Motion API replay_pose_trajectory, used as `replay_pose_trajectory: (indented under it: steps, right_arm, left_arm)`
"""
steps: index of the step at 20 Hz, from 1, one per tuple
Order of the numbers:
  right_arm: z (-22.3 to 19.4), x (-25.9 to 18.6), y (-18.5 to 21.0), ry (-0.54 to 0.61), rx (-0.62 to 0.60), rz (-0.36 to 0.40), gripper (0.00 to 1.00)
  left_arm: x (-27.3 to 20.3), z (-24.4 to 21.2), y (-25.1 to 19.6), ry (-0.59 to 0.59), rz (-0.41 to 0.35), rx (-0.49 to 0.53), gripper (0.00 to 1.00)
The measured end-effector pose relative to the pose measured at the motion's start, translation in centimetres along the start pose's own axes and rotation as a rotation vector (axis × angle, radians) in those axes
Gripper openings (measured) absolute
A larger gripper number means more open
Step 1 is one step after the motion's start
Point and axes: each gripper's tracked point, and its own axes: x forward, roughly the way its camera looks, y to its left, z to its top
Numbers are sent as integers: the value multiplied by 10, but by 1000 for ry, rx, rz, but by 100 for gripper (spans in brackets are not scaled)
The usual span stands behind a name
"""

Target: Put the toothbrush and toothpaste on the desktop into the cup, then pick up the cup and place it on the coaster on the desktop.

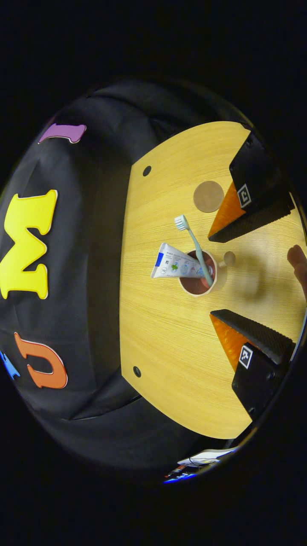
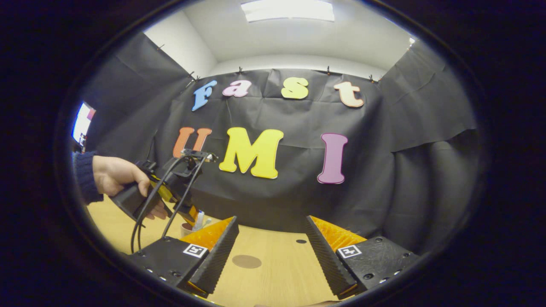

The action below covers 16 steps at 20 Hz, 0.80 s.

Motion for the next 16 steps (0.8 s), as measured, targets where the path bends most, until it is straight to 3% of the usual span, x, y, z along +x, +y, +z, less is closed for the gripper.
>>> replay_pose_trajectory:
  steps: [4,10,16]
  right_arm:
    - [-2,0,-28,-15,80,-27,94]
    - [-4,8,-58,-33,114,-86,95]
    - [-19,16,-61,19,151,-85,96]
  left_arm:
    - [35,-18,6,127,59,6,99]
    - [71,-39,2,269,59,16,95]
    - [73,-36,-1,302,85,34,97]
